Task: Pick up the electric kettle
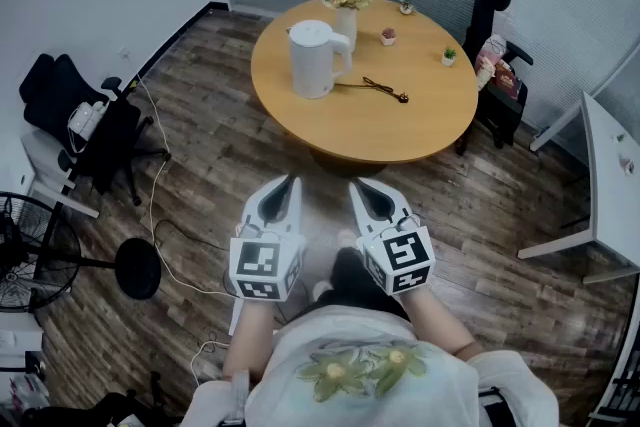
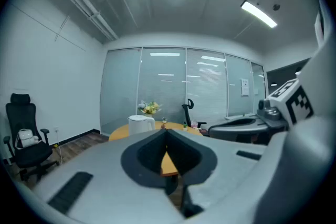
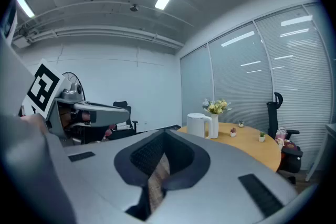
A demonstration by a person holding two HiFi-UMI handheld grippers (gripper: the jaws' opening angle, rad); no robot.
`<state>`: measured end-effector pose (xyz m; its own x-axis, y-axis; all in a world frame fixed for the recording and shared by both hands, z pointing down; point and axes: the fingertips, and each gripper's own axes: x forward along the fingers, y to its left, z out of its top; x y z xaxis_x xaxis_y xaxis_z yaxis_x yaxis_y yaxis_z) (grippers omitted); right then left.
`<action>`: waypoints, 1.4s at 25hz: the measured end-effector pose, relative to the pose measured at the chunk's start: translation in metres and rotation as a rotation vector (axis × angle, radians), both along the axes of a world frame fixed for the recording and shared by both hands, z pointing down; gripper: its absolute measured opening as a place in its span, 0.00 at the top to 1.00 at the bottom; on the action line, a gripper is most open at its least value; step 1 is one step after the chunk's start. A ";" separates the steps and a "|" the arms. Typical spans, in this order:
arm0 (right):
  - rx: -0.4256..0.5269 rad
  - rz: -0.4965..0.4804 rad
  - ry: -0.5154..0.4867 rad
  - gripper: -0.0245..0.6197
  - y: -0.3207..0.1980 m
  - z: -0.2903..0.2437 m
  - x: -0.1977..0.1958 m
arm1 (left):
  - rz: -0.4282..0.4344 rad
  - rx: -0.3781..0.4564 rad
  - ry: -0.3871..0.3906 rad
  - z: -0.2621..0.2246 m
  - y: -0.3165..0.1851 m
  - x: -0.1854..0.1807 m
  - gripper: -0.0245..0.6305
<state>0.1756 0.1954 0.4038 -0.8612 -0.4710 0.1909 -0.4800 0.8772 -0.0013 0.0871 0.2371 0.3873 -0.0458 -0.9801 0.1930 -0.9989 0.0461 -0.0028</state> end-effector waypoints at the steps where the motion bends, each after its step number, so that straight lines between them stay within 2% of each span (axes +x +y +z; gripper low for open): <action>1: 0.002 0.004 -0.003 0.93 -0.003 -0.005 -0.003 | 0.001 0.001 0.002 0.001 -0.002 -0.002 0.96; 12: -0.026 -0.022 -0.010 0.93 -0.030 -0.001 -0.021 | 0.007 -0.009 0.019 0.006 -0.033 -0.013 0.96; 16: -0.048 -0.037 0.000 0.93 -0.045 0.003 -0.031 | 0.026 0.013 0.047 0.004 -0.046 -0.019 0.95; 17: -0.056 -0.046 -0.001 0.92 -0.048 0.004 -0.035 | 0.029 0.016 0.058 0.003 -0.050 -0.022 0.92; 19: -0.067 -0.055 -0.005 0.67 -0.058 0.004 -0.041 | 0.030 0.011 0.068 0.001 -0.060 -0.029 0.69; 21: -0.063 -0.044 -0.009 0.60 -0.071 0.002 -0.046 | 0.021 -0.008 0.057 0.004 -0.070 -0.040 0.56; 23: -0.052 -0.028 -0.009 0.57 -0.085 0.001 -0.049 | 0.013 -0.035 0.031 0.010 -0.079 -0.050 0.52; 27: -0.043 -0.014 0.006 0.56 -0.109 0.003 -0.053 | -0.004 -0.065 -0.014 0.014 -0.094 -0.070 0.51; 35: -0.054 -0.013 0.030 0.56 -0.151 0.012 -0.068 | -0.025 -0.105 -0.026 0.022 -0.127 -0.097 0.51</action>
